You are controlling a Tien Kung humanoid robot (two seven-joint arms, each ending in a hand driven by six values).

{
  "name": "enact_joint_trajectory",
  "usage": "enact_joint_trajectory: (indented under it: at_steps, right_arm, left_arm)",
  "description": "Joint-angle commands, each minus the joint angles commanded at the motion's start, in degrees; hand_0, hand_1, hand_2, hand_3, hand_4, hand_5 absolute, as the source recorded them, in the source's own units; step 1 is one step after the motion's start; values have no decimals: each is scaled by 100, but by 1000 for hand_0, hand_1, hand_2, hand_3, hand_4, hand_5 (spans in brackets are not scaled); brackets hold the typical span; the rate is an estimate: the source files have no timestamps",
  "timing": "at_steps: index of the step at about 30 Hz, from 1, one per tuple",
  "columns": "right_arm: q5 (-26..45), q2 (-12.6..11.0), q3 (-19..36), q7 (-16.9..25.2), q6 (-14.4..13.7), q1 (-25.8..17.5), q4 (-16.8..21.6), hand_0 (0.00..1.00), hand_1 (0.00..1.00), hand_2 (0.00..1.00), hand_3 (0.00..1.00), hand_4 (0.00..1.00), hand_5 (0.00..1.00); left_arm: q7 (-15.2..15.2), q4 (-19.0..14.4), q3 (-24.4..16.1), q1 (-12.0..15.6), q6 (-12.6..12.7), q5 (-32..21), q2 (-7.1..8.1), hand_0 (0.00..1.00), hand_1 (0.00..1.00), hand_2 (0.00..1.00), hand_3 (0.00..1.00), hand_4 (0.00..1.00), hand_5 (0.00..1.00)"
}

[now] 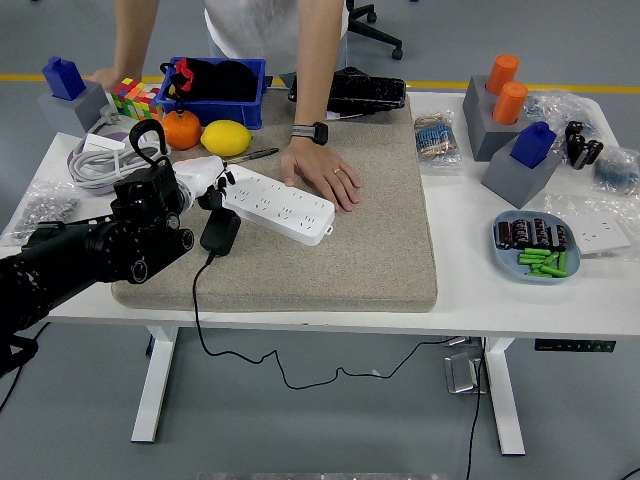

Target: Press the white button,pick up the black plug,place it near the board,insert it into the board

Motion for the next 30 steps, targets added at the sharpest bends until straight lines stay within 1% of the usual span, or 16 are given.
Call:
enact_joint_trajectory:
  at_steps: [3,9,12,15,18,23,26,29,30]
  right_arm:
    - [4,7,-11,0,4,4,7,679,612,582,585,655,365]
    - [12,8,-18,0,6,10,28,679,613,582,585,654,364]
    - [7,10,-5,1,6,2,31,679,613,582,585,654,363]
    - [-8,9,7,-2,8,-4,20,679,613,582,585,654,363]
    - [-21,13,43,-1,5,-19,16,677,613,581,585,654,362]
    - [-35,17,66,-2,7,-21,17,677,613,581,585,654,362]
    - [-35,23,64,-3,12,-19,36,677,613,581,585,654,363]
    - [-48,34,84,-4,9,-24,36,677,613,581,585,654,363]
    - [-54,38,86,-6,10,-28,35,677,613,581,585,654,362]
  left_arm:
    - [10,35,49,17,-22,-40,-12,151,30,83,732,2,2]
    - [23,51,7,26,-54,-2,-7,150,31,83,732,2,2]
    - [2,22,-5,39,-13,-39,25,150,31,83,732,2,2]
    - [-2,-61,-201,18,1,105,85,150,31,83,732,2,2]
    - [-8,-217,-520,-22,22,405,160,149,31,83,732,2,2]
    - [-20,-368,-694,-79,43,556,209,149,31,83,732,2,2]
    - [-10,-482,-836,-48,41,679,253,150,31,83,731,2,2]
    - [7,-733,-1200,59,37,935,353,150,31,83,731,2,2]
    - [22,-850,-1378,117,34,1059,401,153,71,124,733,2,2]
